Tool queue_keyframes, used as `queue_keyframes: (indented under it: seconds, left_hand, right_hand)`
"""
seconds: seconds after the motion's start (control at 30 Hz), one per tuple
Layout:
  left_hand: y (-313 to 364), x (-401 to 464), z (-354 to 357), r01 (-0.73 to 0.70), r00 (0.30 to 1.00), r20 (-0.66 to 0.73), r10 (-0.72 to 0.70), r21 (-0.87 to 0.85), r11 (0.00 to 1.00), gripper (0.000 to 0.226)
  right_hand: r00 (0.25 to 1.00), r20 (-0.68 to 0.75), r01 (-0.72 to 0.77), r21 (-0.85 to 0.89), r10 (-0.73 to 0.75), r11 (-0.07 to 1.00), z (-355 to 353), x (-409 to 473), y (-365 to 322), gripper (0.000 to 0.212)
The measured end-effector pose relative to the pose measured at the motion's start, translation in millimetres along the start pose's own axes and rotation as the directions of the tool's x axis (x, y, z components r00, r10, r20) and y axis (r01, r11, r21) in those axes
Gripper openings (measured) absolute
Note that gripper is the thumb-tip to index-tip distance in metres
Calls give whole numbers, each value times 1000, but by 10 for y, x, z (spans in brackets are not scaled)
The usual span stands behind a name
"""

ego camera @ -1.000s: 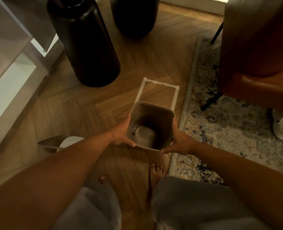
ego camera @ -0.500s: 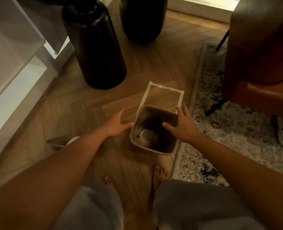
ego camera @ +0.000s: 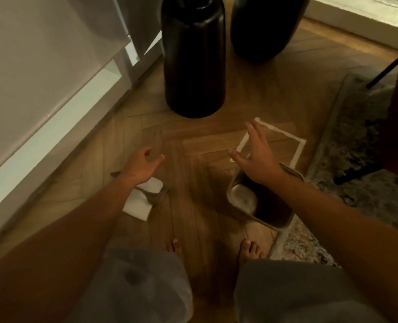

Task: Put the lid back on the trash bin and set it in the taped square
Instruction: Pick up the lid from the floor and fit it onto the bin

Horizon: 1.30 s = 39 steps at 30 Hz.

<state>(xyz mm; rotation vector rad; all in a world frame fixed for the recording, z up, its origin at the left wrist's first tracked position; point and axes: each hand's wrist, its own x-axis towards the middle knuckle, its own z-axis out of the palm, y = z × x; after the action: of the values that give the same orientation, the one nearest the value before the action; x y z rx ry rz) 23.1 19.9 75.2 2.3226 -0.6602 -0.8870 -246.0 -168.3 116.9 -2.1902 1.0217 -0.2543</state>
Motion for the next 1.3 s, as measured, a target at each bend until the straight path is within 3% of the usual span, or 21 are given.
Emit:
queue_keyframes:
  seconds: [0.37,0.57,0.7,0.83,0.97,1.1,1.3]
  left_hand:
    - [-1101,29,-458,208,970,-122,-211,-34,978,77]
    - [-1536,-70,-329,290,955,-81,-286,36,956,81]
    - [-1777,-105,-253,314,947,-36,-318,-95,945,85]
    - [-2030,-84,-165,377,925,23,-378,-160,912,66]
    - [-2095,-45,-113,376,925,27,-378,-181,909,61]
    - [-2088,10,-142,371,928,37,-371,-196,908,55]
    - [-2023,62,-232,341,936,17,-351,-281,897,63]
  right_hand:
    - [966,258,21,-68,-2,997,1272,526,-404,89]
    - [916,400,38,-91,2,995,2050,583,-633,90]
    - [841,542,68,-95,-6,993,2516,440,-741,88]
    - [730,684,64,-76,6,995,3011,297,-769,96]
    - [705,709,159,-119,-29,980,3165,270,-729,78]
    - [747,661,147,-61,-70,987,3184,315,-710,29]
    - [733,679,147,-108,-35,983,3095,323,-792,26]
